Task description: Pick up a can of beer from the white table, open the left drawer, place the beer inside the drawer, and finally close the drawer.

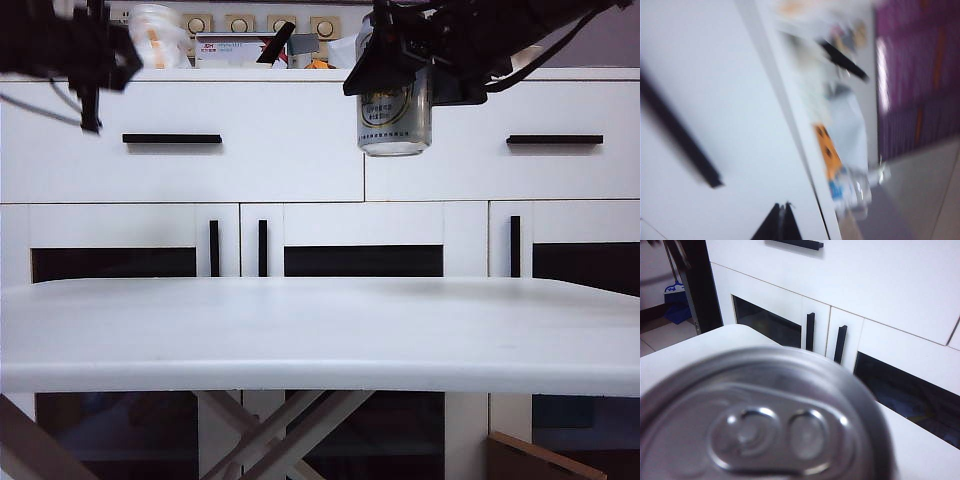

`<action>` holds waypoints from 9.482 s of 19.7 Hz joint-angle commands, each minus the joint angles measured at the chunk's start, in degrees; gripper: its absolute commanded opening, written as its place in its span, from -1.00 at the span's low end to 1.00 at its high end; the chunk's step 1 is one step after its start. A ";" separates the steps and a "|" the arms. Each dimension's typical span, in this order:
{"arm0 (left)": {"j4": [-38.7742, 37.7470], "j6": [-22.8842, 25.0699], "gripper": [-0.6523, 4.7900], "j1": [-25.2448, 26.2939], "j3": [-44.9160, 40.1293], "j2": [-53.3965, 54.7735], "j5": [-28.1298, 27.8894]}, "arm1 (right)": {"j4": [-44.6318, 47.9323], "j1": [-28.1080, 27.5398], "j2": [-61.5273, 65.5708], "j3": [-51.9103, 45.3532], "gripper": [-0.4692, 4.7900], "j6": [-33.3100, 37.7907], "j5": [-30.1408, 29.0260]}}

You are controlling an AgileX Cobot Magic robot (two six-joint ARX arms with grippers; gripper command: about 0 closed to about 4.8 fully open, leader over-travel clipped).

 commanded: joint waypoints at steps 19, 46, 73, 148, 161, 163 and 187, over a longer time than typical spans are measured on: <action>2.78 -9.29 0.70 0.04 13.16 16.59 -1.92 | 3.96 0.09 -0.72 0.59 -0.07 0.22 -0.42; -9.29 -9.07 0.05 -0.07 34.64 28.87 -1.99 | 3.96 0.09 -0.72 0.57 -0.07 0.20 -0.37; -7.98 -3.28 -0.78 -1.38 33.99 26.36 2.58 | 3.98 0.07 -0.72 0.61 -0.07 0.20 2.19; 18.75 -1.33 1.00 -12.57 -52.26 -38.58 -11.43 | -15.34 0.09 -21.97 0.72 -0.07 0.22 0.44; -10.71 2.32 1.00 -12.57 -52.26 -59.25 -5.31 | -12.76 0.07 -22.01 1.92 -0.07 0.22 0.90; -16.31 2.34 1.00 -12.57 -52.26 -61.86 -3.85 | -12.70 0.07 -22.01 2.32 -0.07 0.22 0.92; -37.40 30.10 -0.70 -12.55 -37.38 -85.15 2.34 | -9.25 0.09 -21.40 8.09 -0.07 1.97 1.09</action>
